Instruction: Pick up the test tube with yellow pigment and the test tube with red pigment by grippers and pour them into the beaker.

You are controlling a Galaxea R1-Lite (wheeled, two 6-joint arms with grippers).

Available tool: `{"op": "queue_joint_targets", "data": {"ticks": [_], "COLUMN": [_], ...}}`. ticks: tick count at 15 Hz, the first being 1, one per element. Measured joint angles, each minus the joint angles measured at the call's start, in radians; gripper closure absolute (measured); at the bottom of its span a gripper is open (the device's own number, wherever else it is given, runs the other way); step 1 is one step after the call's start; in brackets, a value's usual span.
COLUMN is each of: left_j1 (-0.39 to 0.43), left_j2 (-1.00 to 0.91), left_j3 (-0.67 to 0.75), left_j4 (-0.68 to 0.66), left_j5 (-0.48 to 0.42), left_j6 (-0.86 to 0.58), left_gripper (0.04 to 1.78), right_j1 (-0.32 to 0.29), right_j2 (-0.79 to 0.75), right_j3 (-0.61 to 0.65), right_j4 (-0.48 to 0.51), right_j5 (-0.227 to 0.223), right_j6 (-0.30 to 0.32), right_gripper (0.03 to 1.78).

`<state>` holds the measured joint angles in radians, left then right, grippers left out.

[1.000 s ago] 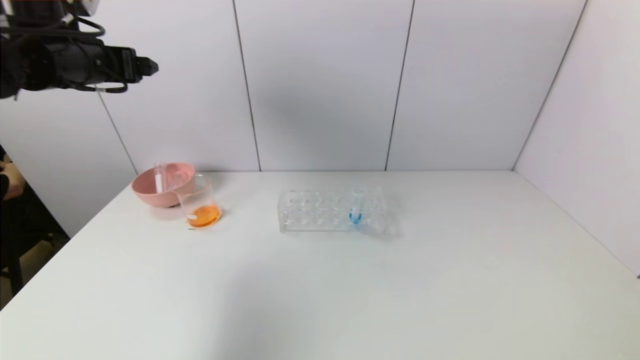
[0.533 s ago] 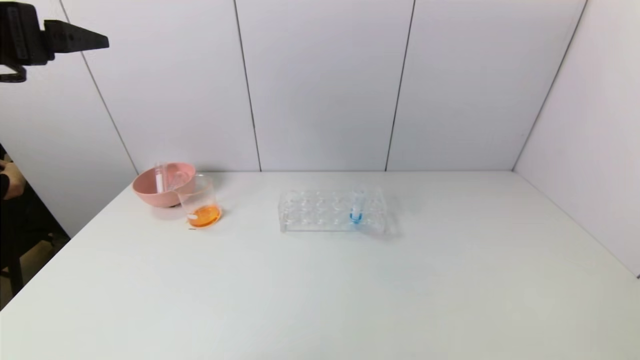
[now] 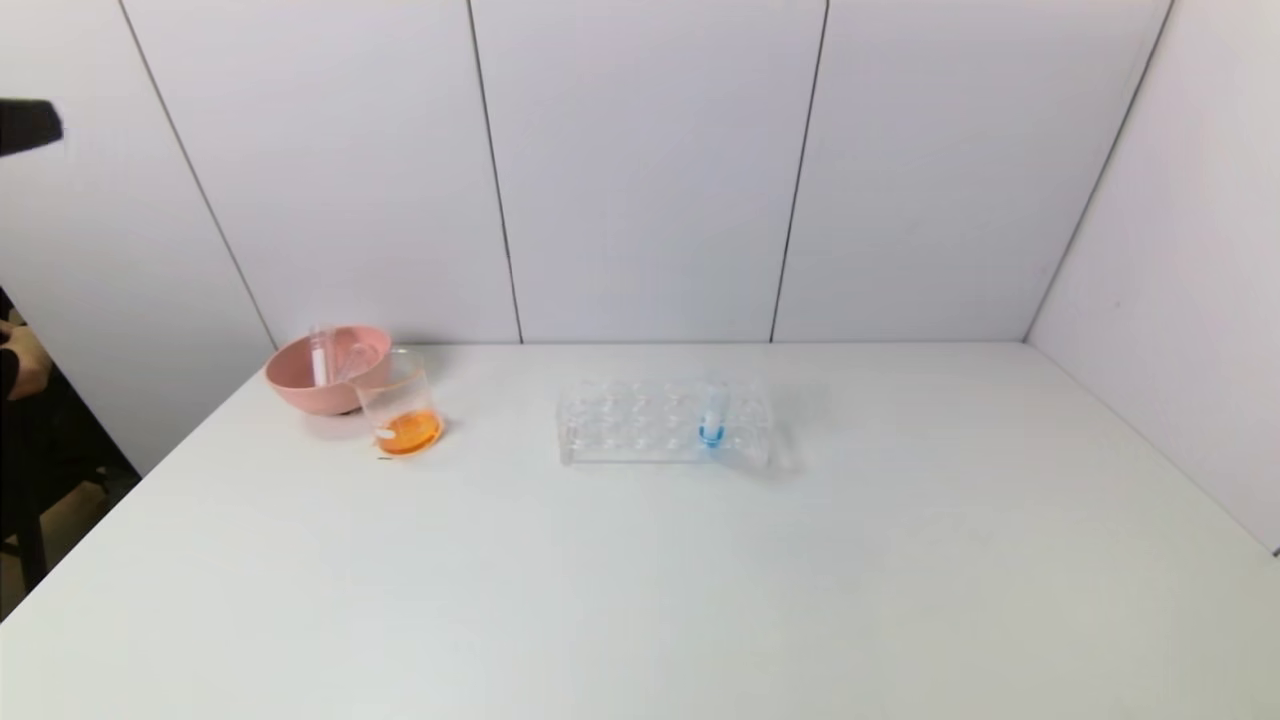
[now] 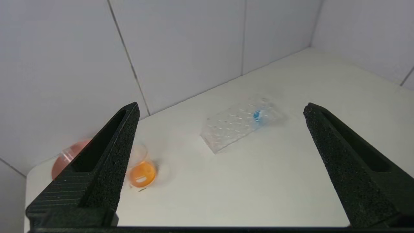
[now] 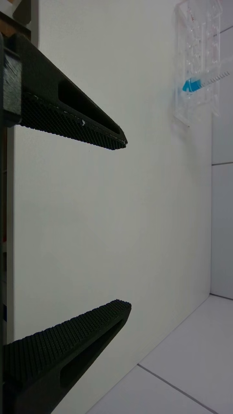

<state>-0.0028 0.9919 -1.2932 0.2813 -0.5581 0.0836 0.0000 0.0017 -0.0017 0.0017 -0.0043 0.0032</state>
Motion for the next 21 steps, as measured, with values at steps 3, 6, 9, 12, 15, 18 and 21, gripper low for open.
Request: {"op": "queue_joint_targets", "data": {"ticks": [3,6,9,12,15,18,21], "left_j1": [0.009,0.01,0.012,0.012,-0.008,-0.017,-0.017], "left_j2": [-0.155,-0.332,-0.503,-0.631,-0.719,-0.764,-0.79], "left_j3": [0.082,0.176,0.316,0.52,0.752,0.99,1.227], "left_j4": [-0.003,-0.018,-0.115,-0.353,-0.666,-0.943,-1.148], "left_j5": [-0.046,-0.047,-0.042,-0.034,0.013,0.083,0.19], "left_j6": [0.023,0.123,0.293,0.372,0.38,0.38,0.362], "left_gripper": [0.05,0.05,0.05,0.05,0.05,0.05,0.05], "right_j1": [0.0,0.0,0.0,0.0,0.0,0.0,0.0], "right_j2": [0.0,0.0,0.0,0.0,0.0,0.0,0.0], "right_j3": [0.0,0.0,0.0,0.0,0.0,0.0,0.0], "right_j4": [0.0,0.0,0.0,0.0,0.0,0.0,0.0], "right_j5": [0.0,0.0,0.0,0.0,0.0,0.0,0.0], "right_j6": [0.0,0.0,0.0,0.0,0.0,0.0,0.0], "right_gripper": [0.11,0.11,0.11,0.11,0.11,0.11,0.11]}}
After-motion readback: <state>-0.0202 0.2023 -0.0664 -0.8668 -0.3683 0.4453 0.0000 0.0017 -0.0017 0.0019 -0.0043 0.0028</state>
